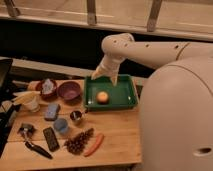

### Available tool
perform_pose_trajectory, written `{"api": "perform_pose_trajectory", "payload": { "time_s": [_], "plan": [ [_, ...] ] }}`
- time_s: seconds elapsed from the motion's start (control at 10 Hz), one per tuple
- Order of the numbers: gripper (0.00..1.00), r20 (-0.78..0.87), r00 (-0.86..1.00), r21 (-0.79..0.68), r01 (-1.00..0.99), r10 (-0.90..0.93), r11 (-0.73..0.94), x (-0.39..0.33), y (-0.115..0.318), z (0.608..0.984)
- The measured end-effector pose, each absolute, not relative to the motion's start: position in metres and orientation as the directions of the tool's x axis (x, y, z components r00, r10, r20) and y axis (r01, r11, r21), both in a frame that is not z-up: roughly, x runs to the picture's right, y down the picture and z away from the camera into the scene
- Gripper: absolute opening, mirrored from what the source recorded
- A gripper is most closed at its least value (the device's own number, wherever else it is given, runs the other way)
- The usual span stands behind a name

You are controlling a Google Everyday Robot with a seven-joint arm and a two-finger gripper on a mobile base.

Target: Wipe table surface with towel

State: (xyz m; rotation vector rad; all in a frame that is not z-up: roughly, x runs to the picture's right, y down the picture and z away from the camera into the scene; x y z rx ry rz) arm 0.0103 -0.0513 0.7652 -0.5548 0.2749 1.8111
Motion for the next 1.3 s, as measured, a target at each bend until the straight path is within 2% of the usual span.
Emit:
{"api": "perform_pose_trajectory", "payload": {
  "time_s": [0.4, 0.9, 1.1, 1.3],
  "plan": [
    [0.77, -0.466, -0.225, -0.120, -0.942, 0.856, -0.313, 0.005, -0.069, 0.774],
    [0.77, -0.383, -0.114, -0.264, -0.938, 0.917, -0.226, -0.090, -0.128, 0.806],
    [0.77, -0.339, -0.062, -0.367, -0.910, 0.939, -0.193, -0.139, -0.150, 0.812],
    [0.77, -0.328, -0.049, -0.392, -0.902, 0.943, -0.183, -0.149, -0.153, 0.813]
  ]
}}
